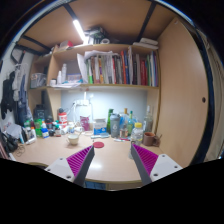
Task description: Pour water
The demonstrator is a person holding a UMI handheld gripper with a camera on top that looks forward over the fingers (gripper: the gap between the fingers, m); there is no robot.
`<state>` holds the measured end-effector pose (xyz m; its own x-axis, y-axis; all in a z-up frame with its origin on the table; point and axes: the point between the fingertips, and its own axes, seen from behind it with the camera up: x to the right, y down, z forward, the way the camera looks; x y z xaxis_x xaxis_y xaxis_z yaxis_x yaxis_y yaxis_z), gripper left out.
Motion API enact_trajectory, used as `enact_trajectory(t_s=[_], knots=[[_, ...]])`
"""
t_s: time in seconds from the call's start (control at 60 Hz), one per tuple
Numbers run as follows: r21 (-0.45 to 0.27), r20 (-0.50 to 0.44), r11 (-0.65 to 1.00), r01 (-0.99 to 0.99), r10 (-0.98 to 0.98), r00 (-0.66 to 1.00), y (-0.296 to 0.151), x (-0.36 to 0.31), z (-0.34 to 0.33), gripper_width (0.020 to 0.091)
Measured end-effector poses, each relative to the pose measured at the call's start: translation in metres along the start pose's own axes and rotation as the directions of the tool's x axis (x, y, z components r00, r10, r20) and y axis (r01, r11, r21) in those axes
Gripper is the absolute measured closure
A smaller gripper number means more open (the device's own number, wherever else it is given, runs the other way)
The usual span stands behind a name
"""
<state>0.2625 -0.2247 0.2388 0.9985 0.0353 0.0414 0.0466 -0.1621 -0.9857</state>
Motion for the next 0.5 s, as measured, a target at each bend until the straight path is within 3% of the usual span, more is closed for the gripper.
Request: enact_trajectory(t_s=[0.217, 0.5], knots=[[-0.033, -0.068, 0.997, -0.070, 0.068, 0.995, 0.045, 0.068, 0.079, 0.0283], [-0.030, -0.051, 0.993, -0.111, 0.109, 0.993, 0.080, 0.117, 0.208, 0.0283]])
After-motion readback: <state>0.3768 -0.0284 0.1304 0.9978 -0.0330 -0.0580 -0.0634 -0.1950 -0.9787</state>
